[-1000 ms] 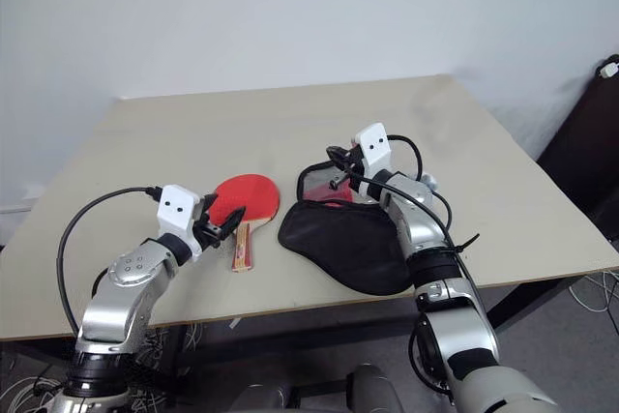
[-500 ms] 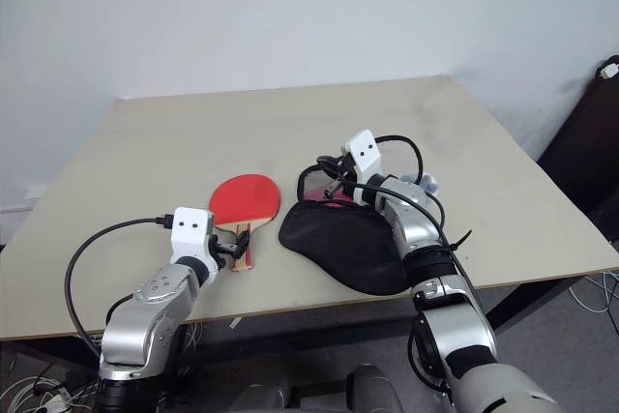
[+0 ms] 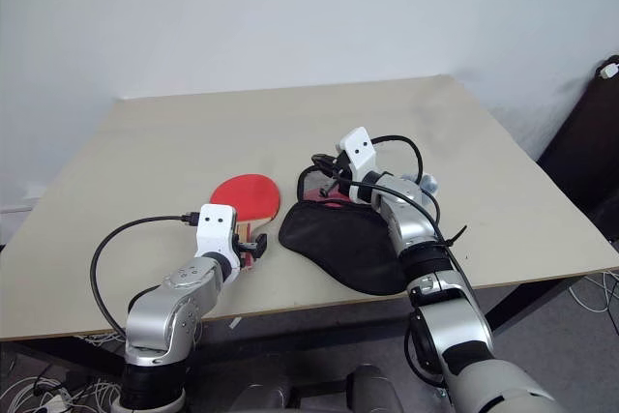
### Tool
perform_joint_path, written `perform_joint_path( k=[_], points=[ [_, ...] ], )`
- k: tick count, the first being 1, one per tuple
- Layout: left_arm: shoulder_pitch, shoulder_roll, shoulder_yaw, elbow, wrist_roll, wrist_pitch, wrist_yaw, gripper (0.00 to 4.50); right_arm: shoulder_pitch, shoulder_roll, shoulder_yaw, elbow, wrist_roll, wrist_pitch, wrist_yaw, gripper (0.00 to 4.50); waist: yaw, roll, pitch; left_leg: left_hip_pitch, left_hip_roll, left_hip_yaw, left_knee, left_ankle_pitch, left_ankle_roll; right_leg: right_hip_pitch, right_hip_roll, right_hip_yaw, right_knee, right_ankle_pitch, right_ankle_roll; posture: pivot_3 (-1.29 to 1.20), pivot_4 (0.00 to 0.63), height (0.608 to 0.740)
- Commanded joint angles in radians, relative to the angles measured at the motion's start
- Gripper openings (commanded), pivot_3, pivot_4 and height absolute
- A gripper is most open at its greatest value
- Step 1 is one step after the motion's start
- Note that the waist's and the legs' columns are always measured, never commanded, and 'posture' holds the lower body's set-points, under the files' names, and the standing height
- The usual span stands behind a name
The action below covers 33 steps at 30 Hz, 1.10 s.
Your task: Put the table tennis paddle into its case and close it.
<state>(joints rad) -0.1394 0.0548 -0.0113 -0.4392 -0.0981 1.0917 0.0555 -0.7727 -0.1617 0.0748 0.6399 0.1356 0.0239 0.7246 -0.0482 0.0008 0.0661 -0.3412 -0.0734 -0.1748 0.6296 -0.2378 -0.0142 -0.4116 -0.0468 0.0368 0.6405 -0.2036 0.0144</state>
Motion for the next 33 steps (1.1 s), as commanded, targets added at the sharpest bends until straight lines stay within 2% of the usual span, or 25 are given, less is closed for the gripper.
perform_joint_path(
  k=[1,9,24,28,33],
  points=[
    [-0.040,-0.010,-0.008,-0.026,0.024,0.029,0.025,4.39,-0.035,-0.002,-0.008,-0.018,0.001,-0.022,0.004,0.00,0.000,0.000,0.000,0.000,0.000,0.000,0.000,0.000,0.000,0.000,0.000,0.000,0.000,0.000,0.000,0.00,0.000,0.740],
    [-0.077,-0.072,0.050,0.029,0.020,0.045,0.056,4.39,-0.053,0.001,-0.011,0.002,0.001,-0.030,0.000,0.00,0.000,0.000,0.000,0.000,0.000,0.000,0.000,0.000,0.000,0.000,0.000,0.000,0.000,0.000,0.000,0.00,0.000,0.740],
    [-0.124,-0.066,0.051,0.106,0.028,0.078,0.061,4.39,-0.057,-0.003,-0.019,0.005,0.003,-0.040,-0.013,0.00,0.000,0.000,0.000,0.000,0.000,0.000,0.001,0.000,0.000,0.000,0.000,0.000,0.000,0.000,0.000,0.00,0.000,0.740],
    [-0.127,-0.072,0.059,0.111,0.024,0.083,0.063,3.57,-0.053,-0.006,-0.021,0.002,0.004,-0.040,-0.014,0.00,0.000,0.000,0.000,0.001,0.000,0.000,0.001,0.000,0.000,0.001,0.000,0.000,0.000,0.000,0.000,0.00,0.000,0.740],
    [-0.131,-0.079,0.071,0.117,0.019,0.082,0.063,2.16,-0.054,-0.005,-0.023,0.000,0.004,-0.041,-0.017,0.00,0.000,0.000,0.000,0.001,0.000,0.000,0.001,0.000,0.000,0.001,0.000,0.000,0.000,0.000,0.000,0.00,0.000,0.740]
  ],
)
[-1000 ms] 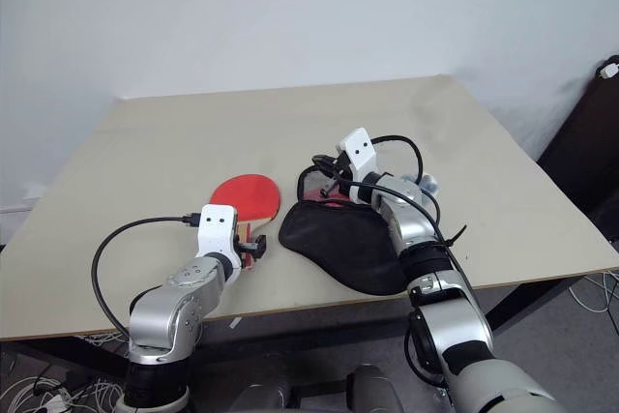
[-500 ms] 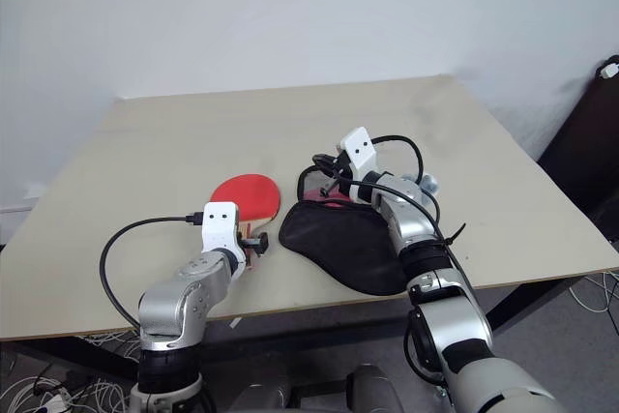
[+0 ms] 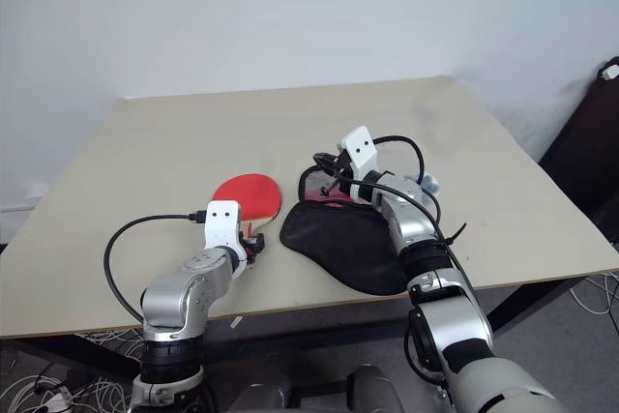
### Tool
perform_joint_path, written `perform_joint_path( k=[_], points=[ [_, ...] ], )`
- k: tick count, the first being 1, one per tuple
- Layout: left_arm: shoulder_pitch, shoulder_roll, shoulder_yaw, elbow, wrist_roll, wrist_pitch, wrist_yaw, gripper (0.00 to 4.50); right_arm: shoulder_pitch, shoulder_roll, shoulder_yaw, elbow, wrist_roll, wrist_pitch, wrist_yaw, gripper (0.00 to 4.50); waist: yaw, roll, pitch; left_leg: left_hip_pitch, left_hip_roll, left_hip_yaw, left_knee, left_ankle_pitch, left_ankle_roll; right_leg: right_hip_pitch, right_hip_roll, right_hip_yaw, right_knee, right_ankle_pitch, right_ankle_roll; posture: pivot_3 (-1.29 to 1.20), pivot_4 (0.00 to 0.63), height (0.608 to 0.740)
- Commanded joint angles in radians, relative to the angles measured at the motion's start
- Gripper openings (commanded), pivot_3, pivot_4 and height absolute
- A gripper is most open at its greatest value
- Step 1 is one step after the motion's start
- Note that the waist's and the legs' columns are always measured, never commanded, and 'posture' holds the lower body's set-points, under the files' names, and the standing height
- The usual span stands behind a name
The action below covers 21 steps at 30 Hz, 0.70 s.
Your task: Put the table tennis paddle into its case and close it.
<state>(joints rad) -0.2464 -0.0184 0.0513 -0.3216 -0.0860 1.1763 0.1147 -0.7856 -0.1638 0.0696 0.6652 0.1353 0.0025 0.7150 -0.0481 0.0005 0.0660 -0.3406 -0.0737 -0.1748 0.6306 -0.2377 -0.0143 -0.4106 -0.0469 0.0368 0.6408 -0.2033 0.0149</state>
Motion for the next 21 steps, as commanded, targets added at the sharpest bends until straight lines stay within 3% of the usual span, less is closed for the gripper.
perform_joint_path(
  k=[1,5,21],
  points=[
    [-0.024,-0.008,0.011,-0.001,0.007,-0.005,0.005,1.93,-0.041,-0.003,-0.018,-0.025,0.005,-0.020,-0.008,0.00,0.000,0.000,0.000,0.000,0.000,0.000,0.000,0.000,0.000,0.000,0.000,0.000,0.000,0.000,0.000,0.00,0.000,0.740],
    [-0.026,-0.011,0.019,-0.001,0.008,-0.007,0.008,1.04,-0.042,-0.002,-0.018,-0.022,0.004,-0.021,-0.009,0.00,0.000,0.000,0.000,0.000,0.000,0.000,0.000,0.000,0.000,0.000,0.000,0.000,0.000,0.000,0.000,0.00,0.000,0.740],
    [-0.055,-0.011,0.055,0.021,0.011,-0.067,0.023,1.03,-0.047,-0.005,-0.020,-0.018,0.003,-0.026,-0.010,0.00,0.000,0.000,0.000,0.000,0.000,0.000,0.001,0.000,0.000,0.001,0.000,0.000,0.000,0.001,0.001,0.00,0.000,0.740]
  ],
)
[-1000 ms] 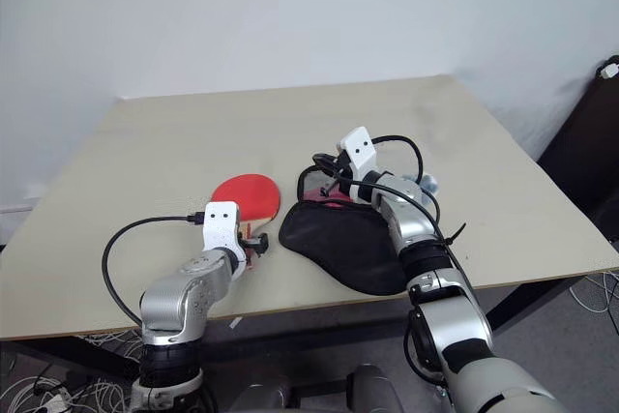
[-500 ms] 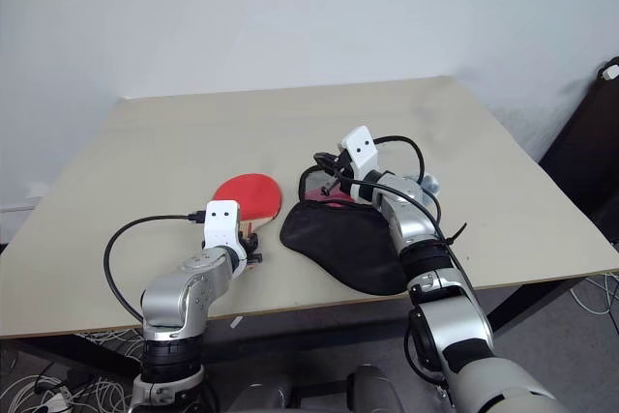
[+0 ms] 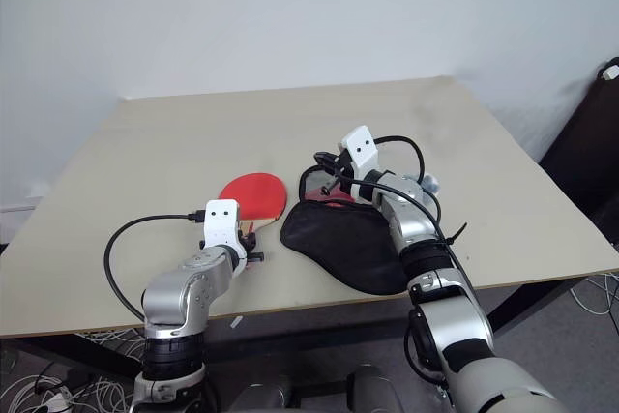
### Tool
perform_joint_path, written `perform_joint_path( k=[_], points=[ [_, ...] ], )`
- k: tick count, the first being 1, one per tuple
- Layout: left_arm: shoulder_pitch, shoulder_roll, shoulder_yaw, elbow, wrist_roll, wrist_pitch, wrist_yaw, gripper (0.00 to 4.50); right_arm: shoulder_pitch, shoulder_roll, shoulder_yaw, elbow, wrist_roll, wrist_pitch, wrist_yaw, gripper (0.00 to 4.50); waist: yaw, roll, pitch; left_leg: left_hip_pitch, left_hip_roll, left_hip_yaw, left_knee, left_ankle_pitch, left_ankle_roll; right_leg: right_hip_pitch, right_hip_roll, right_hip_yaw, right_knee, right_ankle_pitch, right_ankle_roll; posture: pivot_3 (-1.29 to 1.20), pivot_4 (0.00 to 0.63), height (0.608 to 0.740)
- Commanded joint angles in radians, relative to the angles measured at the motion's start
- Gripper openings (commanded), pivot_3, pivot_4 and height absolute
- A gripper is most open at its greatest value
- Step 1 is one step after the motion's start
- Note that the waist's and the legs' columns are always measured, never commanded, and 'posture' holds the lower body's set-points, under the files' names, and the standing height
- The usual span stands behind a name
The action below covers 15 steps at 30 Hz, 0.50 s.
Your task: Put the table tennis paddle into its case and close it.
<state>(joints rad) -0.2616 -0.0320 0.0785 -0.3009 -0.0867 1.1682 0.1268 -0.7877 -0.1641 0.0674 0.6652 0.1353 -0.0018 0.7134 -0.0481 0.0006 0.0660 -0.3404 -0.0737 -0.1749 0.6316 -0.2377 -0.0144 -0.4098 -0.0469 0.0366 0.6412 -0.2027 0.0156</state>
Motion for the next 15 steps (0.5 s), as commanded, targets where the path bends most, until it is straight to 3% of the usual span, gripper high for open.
perform_joint_path(
  k=[1,8,15],
  points=[
    [-0.042,0.014,0.019,0.000,0.014,-0.077,0.003,1.03,-0.045,-0.005,-0.018,-0.018,0.003,-0.022,-0.009,0.00,0.000,0.000,0.000,0.000,0.000,0.000,0.000,0.000,0.000,0.000,0.000,0.000,0.000,0.000,0.000,0.00,0.000,0.740],
    [-0.055,0.069,-0.016,0.013,0.017,-0.167,-0.039,1.03,-0.046,-0.009,-0.020,-0.018,0.002,-0.024,-0.012,0.00,-0.001,0.000,0.000,-0.001,0.000,0.000,0.000,0.000,0.000,-0.001,0.000,0.000,-0.001,0.000,0.001,0.00,0.000,0.740],
    [-0.067,0.197,-0.061,0.036,0.036,-0.317,-0.130,1.03,-0.061,-0.012,-0.042,-0.010,0.001,-0.042,-0.060,0.00,0.000,0.000,0.000,-0.002,0.000,0.001,-0.001,0.000,0.000,-0.002,0.000,0.001,-0.002,0.000,0.001,0.00,0.000,0.740]
  ],
)
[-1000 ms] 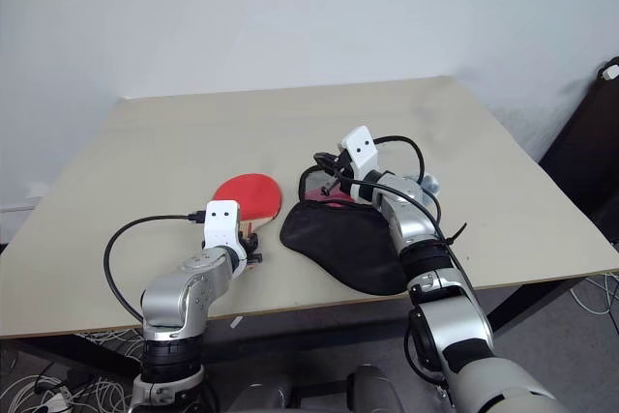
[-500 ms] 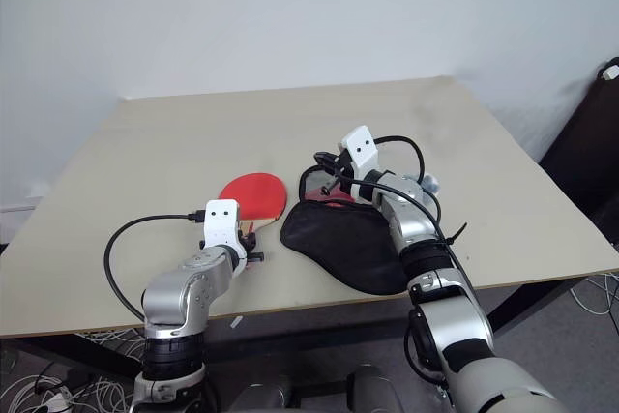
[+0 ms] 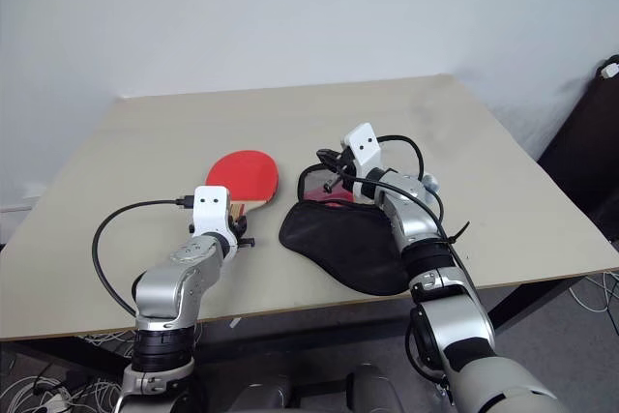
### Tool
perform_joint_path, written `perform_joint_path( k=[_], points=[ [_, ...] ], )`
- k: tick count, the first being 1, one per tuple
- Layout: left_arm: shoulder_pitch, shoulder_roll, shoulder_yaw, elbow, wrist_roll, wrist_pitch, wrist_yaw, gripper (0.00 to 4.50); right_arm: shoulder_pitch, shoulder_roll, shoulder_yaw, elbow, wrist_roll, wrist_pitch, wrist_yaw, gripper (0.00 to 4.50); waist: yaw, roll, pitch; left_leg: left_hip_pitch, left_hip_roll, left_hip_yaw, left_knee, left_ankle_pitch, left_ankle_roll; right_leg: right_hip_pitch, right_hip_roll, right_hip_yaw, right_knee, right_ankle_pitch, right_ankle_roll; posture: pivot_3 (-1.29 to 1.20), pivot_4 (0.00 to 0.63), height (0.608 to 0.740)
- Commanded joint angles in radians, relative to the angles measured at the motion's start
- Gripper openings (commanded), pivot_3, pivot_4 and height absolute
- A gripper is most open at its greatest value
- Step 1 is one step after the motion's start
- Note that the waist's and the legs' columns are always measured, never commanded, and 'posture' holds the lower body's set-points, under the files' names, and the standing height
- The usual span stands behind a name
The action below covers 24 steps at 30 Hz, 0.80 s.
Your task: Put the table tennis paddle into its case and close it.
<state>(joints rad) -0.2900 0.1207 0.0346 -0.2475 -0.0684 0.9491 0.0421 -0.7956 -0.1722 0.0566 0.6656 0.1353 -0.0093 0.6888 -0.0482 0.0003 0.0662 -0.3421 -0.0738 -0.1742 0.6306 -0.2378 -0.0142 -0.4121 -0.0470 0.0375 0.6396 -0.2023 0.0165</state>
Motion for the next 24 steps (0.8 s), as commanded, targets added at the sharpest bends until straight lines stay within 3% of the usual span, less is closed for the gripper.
perform_joint_path(
  k=[1,11,15,24],
  points=[
    [-0.040,0.065,-0.025,-0.010,0.017,-0.122,-0.068,1.03,-0.062,-0.003,-0.043,-0.005,0.007,-0.034,-0.052,0.00,0.000,0.000,0.000,0.000,0.000,0.000,0.000,0.000,0.000,0.000,0.000,0.000,0.000,0.000,0.000,0.00,0.000,0.740],
    [-0.050,0.223,-0.037,0.109,-0.053,-0.469,-0.402,1.03,-0.118,-0.030,-0.159,0.032,0.050,-0.020,-0.167,0.00,0.000,0.000,0.000,0.000,0.000,0.000,-0.001,0.000,0.000,-0.001,0.000,0.000,0.000,0.000,0.000,0.00,0.000,0.740],
    [-0.085,0.299,-0.078,0.225,-0.073,-0.638,-0.619,1.03,-0.098,-0.047,-0.189,0.008,0.041,-0.039,-0.228,0.00,0.000,0.000,0.000,0.000,0.000,0.001,-0.001,0.000,0.001,-0.001,0.000,0.001,0.000,0.000,0.000,0.00,0.000,0.740],
    [-0.268,0.292,-0.163,0.560,-0.092,-0.866,-0.957,1.03,-0.004,-0.094,-0.308,-0.152,0.088,0.012,-0.391,0.00,0.000,0.000,0.000,-0.001,-0.001,0.002,-0.001,0.000,0.002,-0.001,0.000,0.002,0.000,0.000,0.000,0.00,0.000,0.740]
  ],
)
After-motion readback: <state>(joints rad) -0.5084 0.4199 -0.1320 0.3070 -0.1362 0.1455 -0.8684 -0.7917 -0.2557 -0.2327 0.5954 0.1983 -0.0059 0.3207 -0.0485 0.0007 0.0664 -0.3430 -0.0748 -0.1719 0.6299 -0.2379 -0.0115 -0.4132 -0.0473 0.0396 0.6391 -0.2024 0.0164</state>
